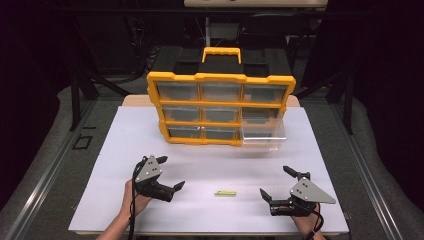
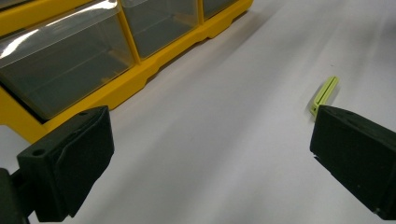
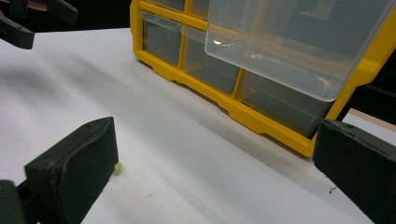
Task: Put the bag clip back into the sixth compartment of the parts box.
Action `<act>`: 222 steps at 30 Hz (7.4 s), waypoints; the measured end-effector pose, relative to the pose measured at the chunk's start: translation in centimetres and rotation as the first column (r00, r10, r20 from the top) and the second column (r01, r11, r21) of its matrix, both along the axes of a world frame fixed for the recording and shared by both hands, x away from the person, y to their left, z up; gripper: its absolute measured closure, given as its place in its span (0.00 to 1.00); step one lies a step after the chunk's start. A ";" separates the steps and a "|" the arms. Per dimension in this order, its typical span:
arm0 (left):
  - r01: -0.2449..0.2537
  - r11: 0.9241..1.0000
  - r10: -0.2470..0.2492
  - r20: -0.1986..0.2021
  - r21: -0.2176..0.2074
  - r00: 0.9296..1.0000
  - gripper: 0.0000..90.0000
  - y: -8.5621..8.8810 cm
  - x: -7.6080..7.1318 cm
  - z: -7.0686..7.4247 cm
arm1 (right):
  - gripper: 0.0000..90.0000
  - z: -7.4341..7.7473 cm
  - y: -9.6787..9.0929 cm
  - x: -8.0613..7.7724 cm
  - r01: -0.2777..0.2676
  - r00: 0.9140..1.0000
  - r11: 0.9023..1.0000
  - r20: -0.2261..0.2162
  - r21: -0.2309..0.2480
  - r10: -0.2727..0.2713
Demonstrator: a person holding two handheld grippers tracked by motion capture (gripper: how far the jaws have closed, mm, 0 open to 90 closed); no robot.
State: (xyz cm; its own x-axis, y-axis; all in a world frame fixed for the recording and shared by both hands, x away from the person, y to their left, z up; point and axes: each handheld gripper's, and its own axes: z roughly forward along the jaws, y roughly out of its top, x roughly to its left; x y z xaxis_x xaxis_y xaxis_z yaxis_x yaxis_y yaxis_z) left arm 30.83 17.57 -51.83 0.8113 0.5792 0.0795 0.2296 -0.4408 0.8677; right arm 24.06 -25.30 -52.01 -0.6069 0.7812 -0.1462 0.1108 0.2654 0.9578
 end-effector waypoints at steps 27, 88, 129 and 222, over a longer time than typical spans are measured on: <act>0.160 0.985 -0.157 -0.057 0.063 0.986 0.00 -5.1 0.9 0.9 | 0.00 -0.1 0.0 -0.1 -0.006 1.000 1.000 -0.008 -0.003 0.006; 0.394 0.852 -0.343 -0.201 0.344 0.917 0.25 -13.7 0.8 -0.3 | 0.00 -0.2 0.2 0.2 -0.027 0.999 0.999 -0.038 -0.021 0.026; 0.557 0.618 -0.450 -0.332 0.555 0.829 0.89 -17.2 1.9 -0.8 | 0.00 -0.5 0.3 0.5 -0.048 0.997 0.998 -0.065 -0.048 0.045; 0.389 0.669 -0.296 -0.253 0.633 0.921 0.89 -9.4 9.2 6.0 | 0.00 -0.6 0.3 0.6 -0.029 0.997 0.998 -0.073 -0.060 0.024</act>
